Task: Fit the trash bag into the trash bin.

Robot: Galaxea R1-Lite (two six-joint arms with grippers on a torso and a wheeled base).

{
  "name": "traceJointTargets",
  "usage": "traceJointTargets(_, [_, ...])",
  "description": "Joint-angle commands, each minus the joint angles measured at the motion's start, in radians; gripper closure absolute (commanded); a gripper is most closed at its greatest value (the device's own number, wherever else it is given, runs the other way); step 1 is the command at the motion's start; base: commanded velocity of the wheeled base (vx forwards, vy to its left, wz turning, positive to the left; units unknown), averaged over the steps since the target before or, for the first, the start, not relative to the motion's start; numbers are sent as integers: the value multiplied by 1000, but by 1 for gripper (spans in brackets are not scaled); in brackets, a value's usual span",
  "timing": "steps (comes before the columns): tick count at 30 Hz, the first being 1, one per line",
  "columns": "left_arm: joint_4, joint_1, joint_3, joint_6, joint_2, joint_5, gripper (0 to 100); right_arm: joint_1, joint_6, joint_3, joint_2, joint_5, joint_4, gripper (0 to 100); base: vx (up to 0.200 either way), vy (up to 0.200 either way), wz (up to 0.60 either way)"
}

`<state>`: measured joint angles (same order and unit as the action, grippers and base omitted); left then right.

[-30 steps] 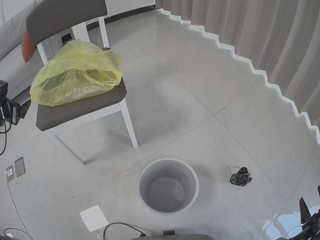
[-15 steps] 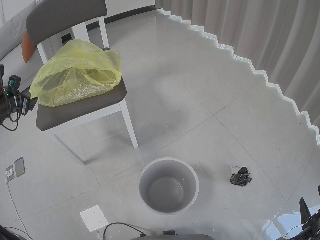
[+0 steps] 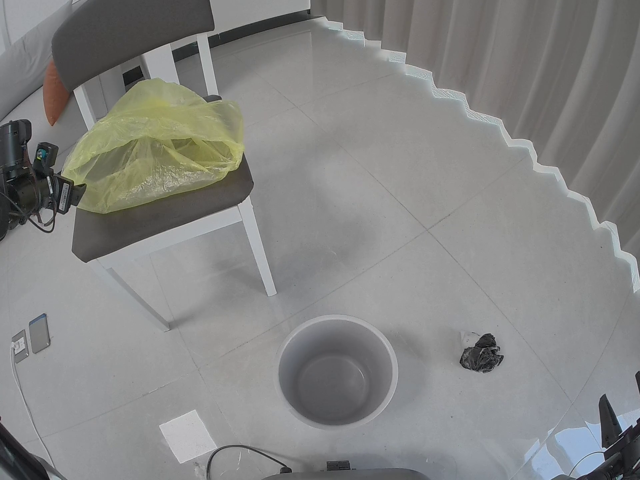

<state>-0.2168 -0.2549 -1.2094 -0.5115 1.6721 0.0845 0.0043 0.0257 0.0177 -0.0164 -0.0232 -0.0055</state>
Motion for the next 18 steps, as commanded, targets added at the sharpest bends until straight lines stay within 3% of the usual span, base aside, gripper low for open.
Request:
traceJointTargets(1, [-1,-1,-59,4,90,0,0,0,0,-18,13,0,-1,0,0,0,0])
traceJointTargets(12, [-12,-23,-176,37,221,-9,0,0,0,-18,15,-1,-1,0,0,0,0])
traceJointTargets(13, [-12,-26,-177,42,224,-12,100,0,0,-18,15,-4,-1,0,0,0,0])
traceJointTargets(18, [-13,-35,-177,97,228,-35,100,0,0,-18,15,-4,-1,0,0,0,0])
